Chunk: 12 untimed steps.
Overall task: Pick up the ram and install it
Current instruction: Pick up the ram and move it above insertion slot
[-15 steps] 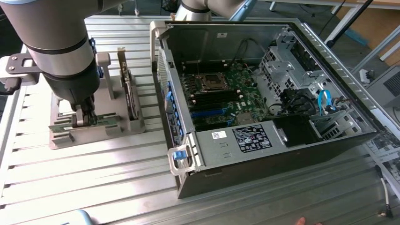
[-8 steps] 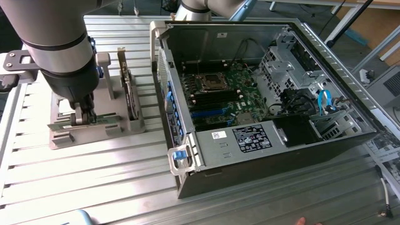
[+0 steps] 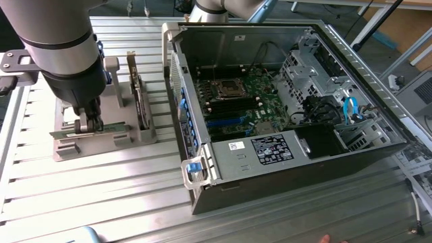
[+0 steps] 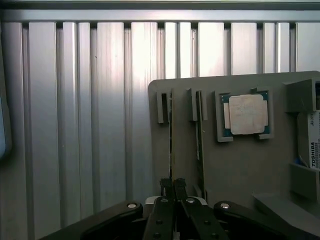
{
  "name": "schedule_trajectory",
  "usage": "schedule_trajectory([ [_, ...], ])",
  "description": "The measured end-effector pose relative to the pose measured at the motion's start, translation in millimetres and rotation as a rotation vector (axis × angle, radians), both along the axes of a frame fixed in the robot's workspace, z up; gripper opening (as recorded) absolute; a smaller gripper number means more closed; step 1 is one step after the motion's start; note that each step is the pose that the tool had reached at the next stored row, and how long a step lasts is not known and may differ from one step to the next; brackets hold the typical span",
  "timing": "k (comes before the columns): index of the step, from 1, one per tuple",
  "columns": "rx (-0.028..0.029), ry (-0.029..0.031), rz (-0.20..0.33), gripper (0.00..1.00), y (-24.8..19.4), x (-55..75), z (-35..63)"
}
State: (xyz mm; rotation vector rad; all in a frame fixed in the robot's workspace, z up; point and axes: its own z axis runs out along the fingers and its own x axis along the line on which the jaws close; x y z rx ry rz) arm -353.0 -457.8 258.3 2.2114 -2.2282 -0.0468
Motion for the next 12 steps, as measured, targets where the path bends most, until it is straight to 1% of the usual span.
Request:
schedule_trajectory([
  [12,0.0000,0.0000,-0.004,0.12,0.0,0.0,13.8],
])
